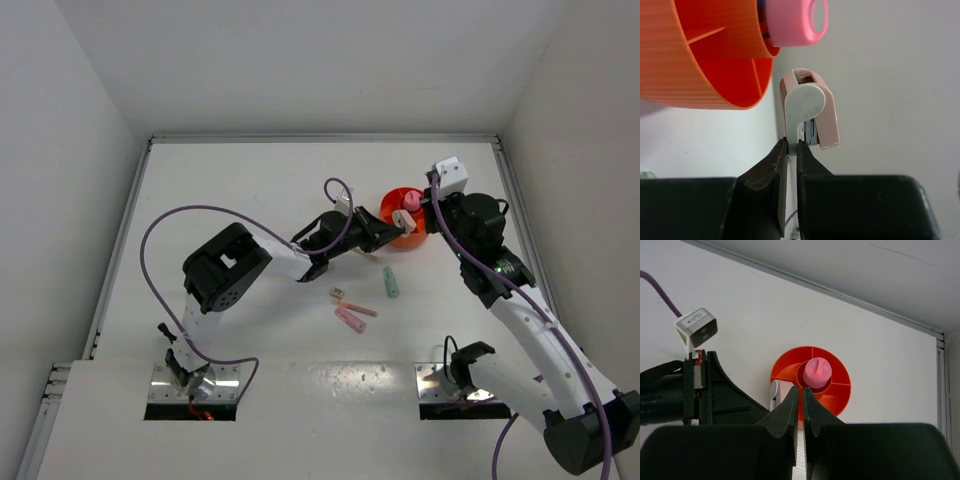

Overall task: Sort the stationery into containers
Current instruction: Place the stapler in the storage box.

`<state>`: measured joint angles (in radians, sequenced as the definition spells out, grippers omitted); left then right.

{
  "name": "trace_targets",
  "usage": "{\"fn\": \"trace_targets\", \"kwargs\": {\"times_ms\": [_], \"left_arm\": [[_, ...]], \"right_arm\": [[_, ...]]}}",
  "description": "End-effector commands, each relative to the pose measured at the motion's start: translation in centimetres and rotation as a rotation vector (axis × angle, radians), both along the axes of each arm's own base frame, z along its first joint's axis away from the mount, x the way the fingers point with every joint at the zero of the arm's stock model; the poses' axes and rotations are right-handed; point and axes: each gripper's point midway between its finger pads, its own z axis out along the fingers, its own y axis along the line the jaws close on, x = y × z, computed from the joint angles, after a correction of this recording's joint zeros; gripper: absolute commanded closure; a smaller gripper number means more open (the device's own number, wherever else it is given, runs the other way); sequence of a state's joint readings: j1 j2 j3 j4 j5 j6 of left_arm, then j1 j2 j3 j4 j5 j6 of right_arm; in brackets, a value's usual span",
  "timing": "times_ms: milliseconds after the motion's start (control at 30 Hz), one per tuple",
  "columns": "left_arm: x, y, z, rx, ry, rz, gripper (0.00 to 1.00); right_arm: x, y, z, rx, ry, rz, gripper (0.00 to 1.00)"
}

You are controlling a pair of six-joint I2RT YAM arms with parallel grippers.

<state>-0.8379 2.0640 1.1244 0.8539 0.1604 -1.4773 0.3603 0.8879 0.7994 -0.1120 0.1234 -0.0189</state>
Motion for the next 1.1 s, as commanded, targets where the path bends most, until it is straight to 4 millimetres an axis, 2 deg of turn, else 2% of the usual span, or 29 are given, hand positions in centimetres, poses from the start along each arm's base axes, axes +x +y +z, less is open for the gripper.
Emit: {"fn": "trace_targets", "kwargs": {"times_ms": [0, 67, 133, 167, 200, 233, 333, 400, 500, 567, 600, 700, 867, 900, 1000, 1033, 1067], "left_arm": [[-0.5, 1.5, 10.1, -0.306, -0.12, 0.07, 1.0], [-0.9, 1.9, 10.6, -0.365, -0.097, 0.085, 1.0], [-0.9, 2.3, 12.0, -0.434, -0.087, 0.089, 1.0], [-0.7, 2.3, 11.5, -0.448, -0.069, 0.096, 1.0], [-0.5, 2.3, 11.9, -0.484, -0.063, 0.1, 1.0], [-1.2, 2.4, 12.8, -0.561, -0.039, 0.074, 1.0], [-0.5, 2.9, 13.2, -0.722, 0.013, 0.099, 1.0], [-0.6, 2.1, 12.1, -0.746, 0.044, 0.106, 1.0], [-0.4, 1.3, 13.0, -0.773, 0.043, 0.1, 1.0], [-0.3, 0.7, 12.3, -0.766, 0.054, 0.105, 1.0], [-0.1, 0.7, 12.8, -0.78, 0.047, 0.11, 1.0], [0.1, 0.7, 12.6, -0.774, 0.053, 0.122, 1.0], [0.2, 1.4, 10.2, -0.74, 0.1, 0.183, 1.0], [-0.4, 1.1, 9.8, -0.731, 0.108, 0.175, 1.0], [-0.7, 1.5, 9.9, -0.768, 0.121, 0.181, 1.0], [-0.5, 1.3, 8.9, -0.76, 0.139, 0.183, 1.0], [-0.5, 1.2, 9.2, -0.775, 0.131, 0.179, 1.0]], "right_arm": [[0.1, -0.3, 1.9, 0.02, -0.07, -0.012, 0.94], [-0.1, -0.4, 2.3, 0.024, -0.08, -0.012, 0.94], [-0.1, -0.4, 1.8, 0.021, -0.072, -0.012, 0.94], [-0.1, -0.4, 1.8, 0.021, -0.072, -0.012, 0.94], [-0.1, -0.4, 1.8, 0.021, -0.072, -0.012, 0.94], [-0.1, -0.4, 1.8, 0.021, -0.072, -0.012, 0.94], [-0.1, -0.4, 1.8, 0.021, -0.072, -0.012, 0.94], [-0.1, -0.4, 1.8, 0.021, -0.072, -0.012, 0.94], [-0.1, -0.4, 2.0, 0.024, -0.08, -0.012, 0.94], [-0.1, -0.4, 2.0, 0.024, -0.08, -0.012, 0.94], [-0.1, -0.4, 2.0, 0.024, -0.08, -0.012, 0.94], [0.0, -0.5, 2.0, 0.023, -0.081, -0.021, 0.94], [-0.2, -0.6, 1.8, 0.013, -0.082, -0.019, 0.94], [-0.3, -0.7, 2.1, 0.016, -0.09, -0.02, 0.94], [-0.3, -0.7, 2.1, 0.016, -0.09, -0.02, 0.94], [-0.3, -0.7, 2.1, 0.016, -0.09, -0.02, 0.94], [-0.3, -0.7, 2.1, 0.016, -0.09, -0.02, 0.94]]}}
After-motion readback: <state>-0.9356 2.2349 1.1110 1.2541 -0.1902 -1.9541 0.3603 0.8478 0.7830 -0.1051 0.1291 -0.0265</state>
